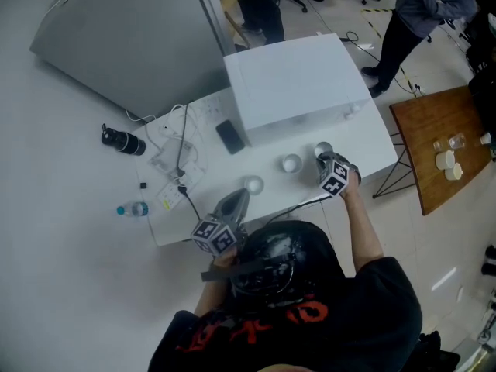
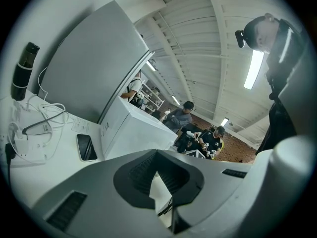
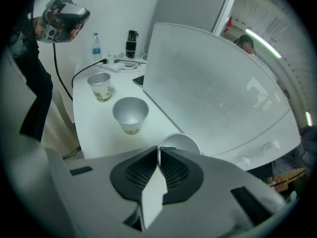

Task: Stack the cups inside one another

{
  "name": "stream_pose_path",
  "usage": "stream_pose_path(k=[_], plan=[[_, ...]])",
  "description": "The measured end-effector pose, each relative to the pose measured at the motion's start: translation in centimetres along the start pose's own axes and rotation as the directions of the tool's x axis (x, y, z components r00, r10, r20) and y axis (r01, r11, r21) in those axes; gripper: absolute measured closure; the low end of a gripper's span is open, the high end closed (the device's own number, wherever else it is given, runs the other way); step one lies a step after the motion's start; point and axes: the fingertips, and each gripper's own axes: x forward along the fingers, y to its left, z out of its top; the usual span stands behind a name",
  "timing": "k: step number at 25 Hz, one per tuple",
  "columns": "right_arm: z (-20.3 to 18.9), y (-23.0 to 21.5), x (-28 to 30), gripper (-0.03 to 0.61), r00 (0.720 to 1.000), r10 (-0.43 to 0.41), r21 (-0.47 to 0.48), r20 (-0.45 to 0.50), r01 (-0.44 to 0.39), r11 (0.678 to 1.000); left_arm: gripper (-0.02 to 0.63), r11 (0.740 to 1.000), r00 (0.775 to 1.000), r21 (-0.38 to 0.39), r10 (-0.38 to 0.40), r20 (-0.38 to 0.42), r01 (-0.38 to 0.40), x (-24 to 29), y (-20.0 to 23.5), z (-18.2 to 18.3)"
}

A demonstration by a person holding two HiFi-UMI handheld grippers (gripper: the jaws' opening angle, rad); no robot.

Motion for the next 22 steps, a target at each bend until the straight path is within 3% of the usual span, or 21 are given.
stream_pose_path(k=[7, 11, 18, 22], plan=[[1.9, 0.0, -3.9, 0.552, 0.992, -0.012, 0.003, 0.128, 0.011, 1.000, 0.614, 1.000, 0.999, -0.004, -0.029, -0.025, 0.029, 0.6, -0.2, -0.6], [4.2, 0.7, -6.8, 0.552, 0.983, 0.007, -0.066, 0.183, 0.005, 0.998, 0.614, 0.998, 0.997, 0.004, -0.055, -0.045, 0.055, 1.0, -0.7, -0.8], [7.4, 4.5, -7.8, 0.552, 0.972, 0.102, -0.187, 0.212, -0.062, 0.980, 0.614, 0.997, 0.995, 0.015, -0.078, -0.056, 0.079, 1.2, -1.2, -1.0], [8.2, 6.1, -6.4, 0.552, 0.968, 0.142, -0.222, 0.206, -0.095, 0.970, 0.614, 0.998, 0.998, 0.035, -0.055, -0.038, 0.056, 0.6, -0.9, -0.5]])
